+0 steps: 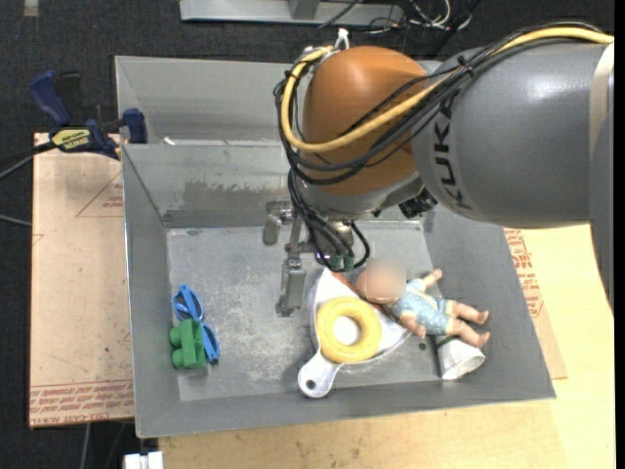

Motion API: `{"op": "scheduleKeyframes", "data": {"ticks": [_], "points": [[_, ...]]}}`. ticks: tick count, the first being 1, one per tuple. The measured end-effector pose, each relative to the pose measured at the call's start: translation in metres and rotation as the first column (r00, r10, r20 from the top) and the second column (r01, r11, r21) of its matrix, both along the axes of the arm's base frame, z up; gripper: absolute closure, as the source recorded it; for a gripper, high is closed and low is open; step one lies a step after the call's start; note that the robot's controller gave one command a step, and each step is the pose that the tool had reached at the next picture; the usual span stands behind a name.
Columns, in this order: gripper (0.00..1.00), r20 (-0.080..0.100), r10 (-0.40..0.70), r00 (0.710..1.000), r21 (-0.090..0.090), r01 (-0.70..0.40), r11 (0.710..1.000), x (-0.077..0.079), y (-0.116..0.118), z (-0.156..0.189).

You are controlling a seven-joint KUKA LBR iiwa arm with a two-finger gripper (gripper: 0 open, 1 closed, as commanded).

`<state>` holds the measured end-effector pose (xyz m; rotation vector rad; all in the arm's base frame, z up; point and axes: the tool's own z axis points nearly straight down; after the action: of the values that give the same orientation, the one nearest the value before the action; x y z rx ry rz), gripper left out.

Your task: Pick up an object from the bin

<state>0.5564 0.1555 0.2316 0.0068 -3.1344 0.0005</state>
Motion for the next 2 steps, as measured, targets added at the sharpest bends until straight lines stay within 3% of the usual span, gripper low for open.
{"op": "scheduleKeyframes", "data": {"ticks": [1, 2], "points": [[0.0, 0.008, -0.004, 1.0, 0.002, 0.003, 1.0, 0.001, -0.001, 0.005], [0.0, 0.01, 0.044, 0.999, 0.002, -0.044, 0.999, -0.017, -0.021, -0.046]]}}
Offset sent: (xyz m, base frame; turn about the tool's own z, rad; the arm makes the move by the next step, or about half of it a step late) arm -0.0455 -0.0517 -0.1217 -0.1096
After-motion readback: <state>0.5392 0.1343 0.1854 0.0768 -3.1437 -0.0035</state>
